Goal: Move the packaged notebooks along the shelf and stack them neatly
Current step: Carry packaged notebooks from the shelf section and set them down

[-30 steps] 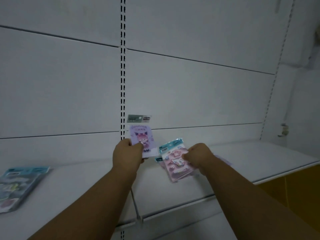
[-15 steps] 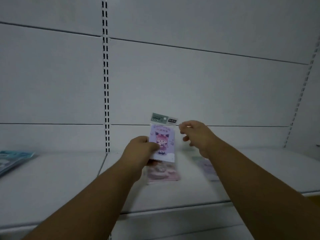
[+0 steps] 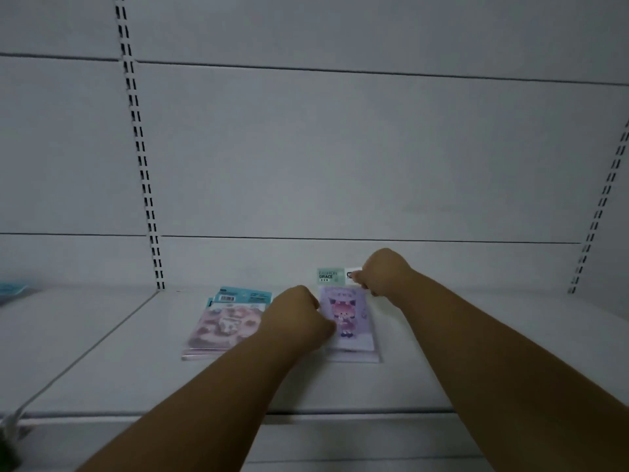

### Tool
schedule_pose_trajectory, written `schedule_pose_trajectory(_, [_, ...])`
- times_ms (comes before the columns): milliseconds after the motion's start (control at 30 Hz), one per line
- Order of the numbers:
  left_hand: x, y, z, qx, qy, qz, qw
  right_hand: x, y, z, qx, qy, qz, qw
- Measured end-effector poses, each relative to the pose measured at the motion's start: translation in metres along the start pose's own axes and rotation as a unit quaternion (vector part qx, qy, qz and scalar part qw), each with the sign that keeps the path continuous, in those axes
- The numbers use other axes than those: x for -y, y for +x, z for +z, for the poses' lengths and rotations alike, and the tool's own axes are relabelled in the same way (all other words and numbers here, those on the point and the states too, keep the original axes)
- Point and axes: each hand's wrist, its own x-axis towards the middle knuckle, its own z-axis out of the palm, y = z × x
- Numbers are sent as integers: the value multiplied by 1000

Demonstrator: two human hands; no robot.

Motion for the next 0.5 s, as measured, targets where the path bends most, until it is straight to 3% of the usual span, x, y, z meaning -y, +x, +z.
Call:
schedule_pose_trajectory(233, [-1, 7, 6, 12, 117, -8, 993, -19, 6, 25, -31, -83, -33, 996])
schedule_pose_trajectory(367, [-1, 7, 0, -57, 125, 38, 990, -3, -1, 20, -42, -83, -71, 993])
schedule_pose_trajectory(500, [17, 0, -30, -105, 146, 53, 982, 48, -21, 17, -95, -26, -169, 981])
